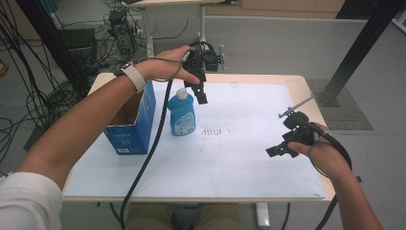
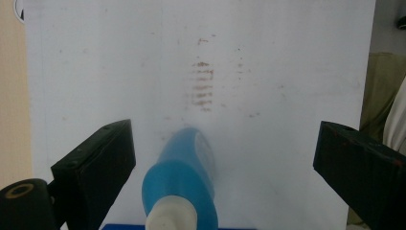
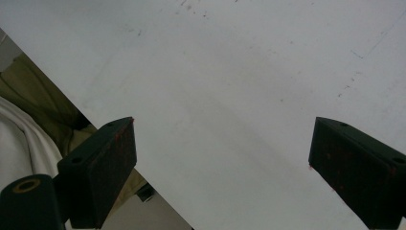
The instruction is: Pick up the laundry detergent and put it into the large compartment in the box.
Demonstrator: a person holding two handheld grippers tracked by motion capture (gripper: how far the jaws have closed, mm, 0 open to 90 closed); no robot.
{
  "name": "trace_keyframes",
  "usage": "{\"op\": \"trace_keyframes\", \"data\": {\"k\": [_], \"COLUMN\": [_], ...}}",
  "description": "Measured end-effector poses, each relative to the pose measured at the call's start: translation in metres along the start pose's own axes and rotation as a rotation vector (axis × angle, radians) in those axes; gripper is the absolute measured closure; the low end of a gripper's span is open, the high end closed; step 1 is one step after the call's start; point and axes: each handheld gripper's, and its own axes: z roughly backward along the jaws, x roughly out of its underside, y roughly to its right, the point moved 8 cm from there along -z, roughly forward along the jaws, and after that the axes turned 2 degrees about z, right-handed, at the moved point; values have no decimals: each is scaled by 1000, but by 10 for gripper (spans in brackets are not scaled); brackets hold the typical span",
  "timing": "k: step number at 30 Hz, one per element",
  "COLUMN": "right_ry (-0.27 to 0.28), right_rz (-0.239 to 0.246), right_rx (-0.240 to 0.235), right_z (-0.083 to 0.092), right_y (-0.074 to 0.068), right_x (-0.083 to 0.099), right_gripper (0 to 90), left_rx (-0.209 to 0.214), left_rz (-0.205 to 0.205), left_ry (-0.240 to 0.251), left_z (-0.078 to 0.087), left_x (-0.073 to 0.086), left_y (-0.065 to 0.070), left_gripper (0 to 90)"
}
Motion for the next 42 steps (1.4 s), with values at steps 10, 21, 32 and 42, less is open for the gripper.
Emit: {"op": "trace_keyframes", "data": {"k": [10, 21, 32, 42], "right_ry": [1, 4, 3, 4], "right_rz": [-1, 4, 6, 8], "right_rx": [-1, -3, -4, -6], "right_z": [0, 0, 0, 0], "right_y": [0, 1, 0, -1], "right_x": [-1, -1, -1, -3], "right_gripper": [89, 89, 89, 89], "left_rx": [-1, -1, -18, -27], "left_rz": [4, 17, 72, 129], "left_ry": [-3, -8, -41, -52], "left_z": [0, 0, 2, 5], "left_x": [0, -1, 0, 4], "left_y": [0, -1, -3, -6], "left_gripper": [75, 75, 75, 74]}}
